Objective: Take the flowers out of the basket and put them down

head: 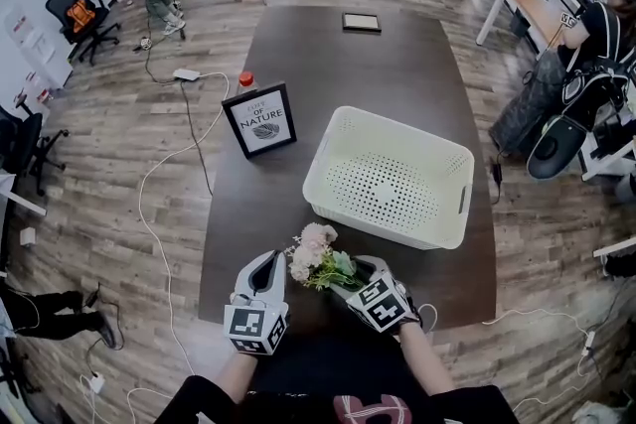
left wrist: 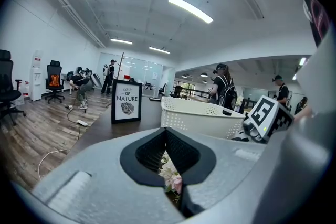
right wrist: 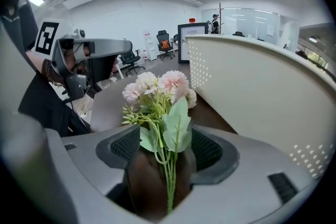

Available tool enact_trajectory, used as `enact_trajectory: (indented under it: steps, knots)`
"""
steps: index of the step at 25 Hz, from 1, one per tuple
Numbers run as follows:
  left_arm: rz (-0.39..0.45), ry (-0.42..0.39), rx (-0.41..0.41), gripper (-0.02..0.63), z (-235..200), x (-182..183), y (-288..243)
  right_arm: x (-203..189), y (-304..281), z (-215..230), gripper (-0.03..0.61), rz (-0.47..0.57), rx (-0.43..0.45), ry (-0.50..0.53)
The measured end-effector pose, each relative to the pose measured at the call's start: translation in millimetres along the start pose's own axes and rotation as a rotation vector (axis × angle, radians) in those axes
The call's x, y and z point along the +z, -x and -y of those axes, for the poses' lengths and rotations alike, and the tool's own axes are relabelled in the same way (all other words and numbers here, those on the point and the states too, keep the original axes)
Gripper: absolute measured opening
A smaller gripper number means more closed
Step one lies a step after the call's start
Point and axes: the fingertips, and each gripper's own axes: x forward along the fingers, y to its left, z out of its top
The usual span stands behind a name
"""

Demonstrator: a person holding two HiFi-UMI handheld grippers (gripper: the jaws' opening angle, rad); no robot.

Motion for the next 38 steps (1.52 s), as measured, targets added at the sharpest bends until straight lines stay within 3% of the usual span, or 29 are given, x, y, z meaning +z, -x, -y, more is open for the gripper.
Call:
enact_trajectory:
  steps: [17, 32, 38]
  knots:
    - [0.057, -0.007, -0.054, 0.009, 27, 21, 1, 47, 67, 11, 0.304, 0.262, -0.120, -0.070]
    - [0.084, -0.012, -0.100, 0.009, 48, 27, 0, 55, 92, 17, 0.241, 0.365, -0.205, -0.108]
    - [0.081, -0.019, -0.113, 0.009, 52, 27, -1, 66, 104, 22, 0.196, 0.458, -0.250, -0.144]
